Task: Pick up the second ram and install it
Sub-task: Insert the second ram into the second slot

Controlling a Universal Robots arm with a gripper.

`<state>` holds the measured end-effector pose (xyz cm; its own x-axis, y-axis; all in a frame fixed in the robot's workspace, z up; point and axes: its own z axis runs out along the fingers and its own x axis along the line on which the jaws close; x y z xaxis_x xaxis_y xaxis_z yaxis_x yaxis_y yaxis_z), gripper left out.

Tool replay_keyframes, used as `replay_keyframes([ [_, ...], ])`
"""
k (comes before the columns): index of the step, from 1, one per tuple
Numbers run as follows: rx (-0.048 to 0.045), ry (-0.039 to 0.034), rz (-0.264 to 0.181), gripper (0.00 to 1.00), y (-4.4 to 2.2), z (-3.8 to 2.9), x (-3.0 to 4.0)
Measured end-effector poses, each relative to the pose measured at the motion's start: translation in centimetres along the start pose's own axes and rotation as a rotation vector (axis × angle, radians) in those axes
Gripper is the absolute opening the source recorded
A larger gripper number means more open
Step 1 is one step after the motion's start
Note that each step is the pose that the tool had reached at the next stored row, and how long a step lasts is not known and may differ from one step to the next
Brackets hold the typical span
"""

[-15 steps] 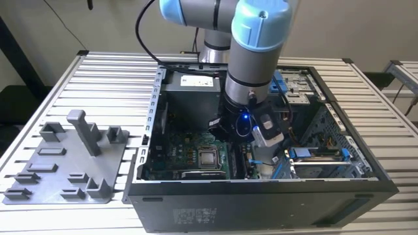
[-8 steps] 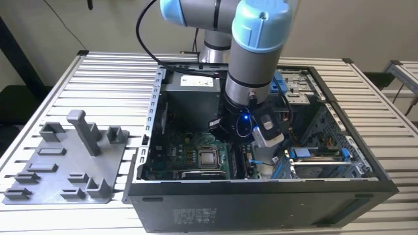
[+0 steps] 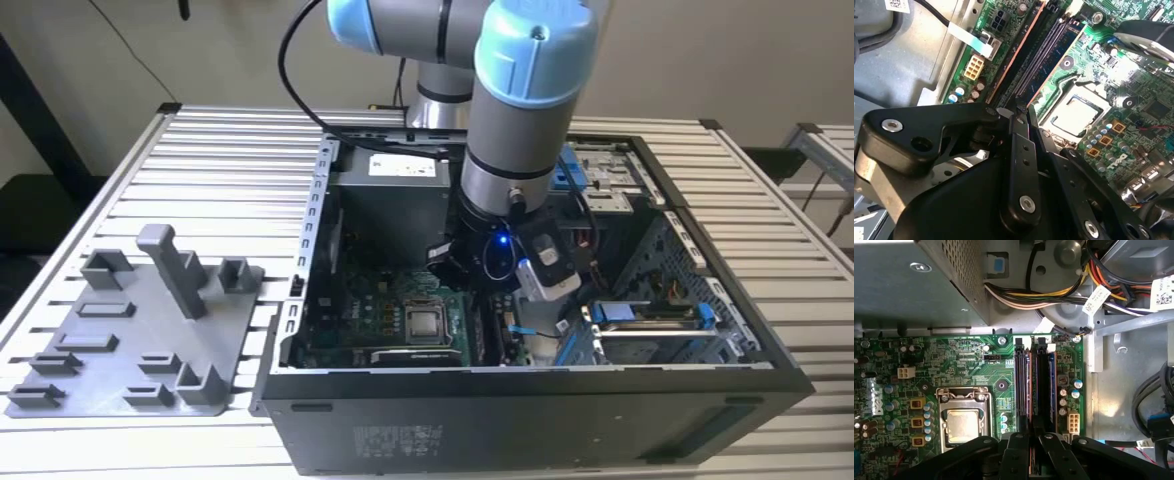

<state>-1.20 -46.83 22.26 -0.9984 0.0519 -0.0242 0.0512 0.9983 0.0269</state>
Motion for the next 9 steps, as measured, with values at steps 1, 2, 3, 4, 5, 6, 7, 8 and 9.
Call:
replay_keyframes([
  [1, 0.0000, 0.0000, 0.000, 0.14, 0.00, 0.01, 0.00],
  [2, -0.0002, -0.0001, 0.000, 0.14, 0.01, 0.04, 0.00],
  [3, -0.0004, -0.0001, 0.000, 0.14, 0.02, 0.08, 0.00],
  [4, -0.0004, -0.0001, 0.000, 0.14, 0.04, 0.10, 0.00],
  [5, -0.0004, 0.0000, 0.000, 0.14, 0.06, 0.14, 0.00],
  [6, -0.0006, 0.0000, 0.000, 0.14, 0.07, 0.21, 0.00],
  [7, -0.0006, 0.0000, 0.000, 0.14, 0.09, 0.27, 0.01],
  [8, -0.0004, 0.0000, 0.000, 0.14, 0.11, 0.33, 0.01],
  [9, -0.0003, 0.0001, 0.000, 0.14, 0.14, 0.38, 0.01],
])
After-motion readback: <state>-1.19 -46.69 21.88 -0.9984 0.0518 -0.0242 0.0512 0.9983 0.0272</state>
